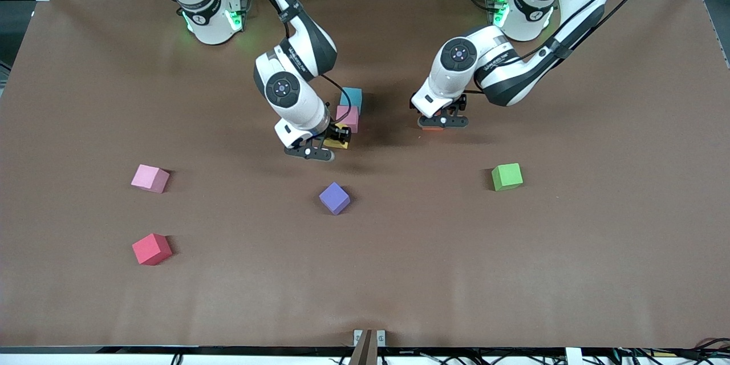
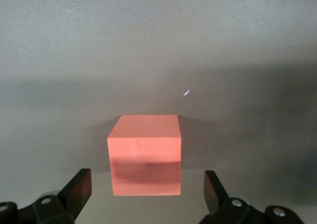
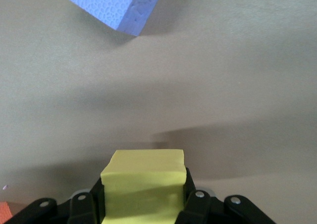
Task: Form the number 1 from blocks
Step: 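Place the yellow cube against the pink cube while the left gripper grasps orange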
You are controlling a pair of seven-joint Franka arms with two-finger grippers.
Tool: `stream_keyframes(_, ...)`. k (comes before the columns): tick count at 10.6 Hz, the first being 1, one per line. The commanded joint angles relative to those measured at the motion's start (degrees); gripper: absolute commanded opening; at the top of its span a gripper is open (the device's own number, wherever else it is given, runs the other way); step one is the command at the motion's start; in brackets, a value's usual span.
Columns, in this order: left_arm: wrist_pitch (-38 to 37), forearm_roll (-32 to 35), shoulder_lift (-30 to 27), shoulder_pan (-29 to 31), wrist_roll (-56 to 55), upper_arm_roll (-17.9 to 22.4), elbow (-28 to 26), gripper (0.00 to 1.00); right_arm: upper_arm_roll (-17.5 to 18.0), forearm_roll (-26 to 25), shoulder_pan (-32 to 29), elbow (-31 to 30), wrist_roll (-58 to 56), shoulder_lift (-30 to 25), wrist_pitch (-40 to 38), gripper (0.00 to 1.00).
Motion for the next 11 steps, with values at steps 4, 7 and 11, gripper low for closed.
stream_keyframes(4, 2.6, 3.7, 0.6, 0.4, -3.4, 0.4, -1.3, 1.00, -0.5, -0.9, 3.4, 1.5, 1.1, 3.2, 3.0, 0.41)
stream_keyframes(7, 3.2, 5.8, 2.2, -0.4, -5.0, 1.8, -1.3, 1.00, -0.5, -2.6, 3.4, 1.3, 1.1, 3.5, 2.6, 1.00)
stream_keyframes(11, 5.8, 7.0, 3.4, -7.7, -8.1, 8.2, -0.9, 1.00, -2.1, -1.7, -1.6, 3.7, 5.8, 1.3, 1.8, 1.00)
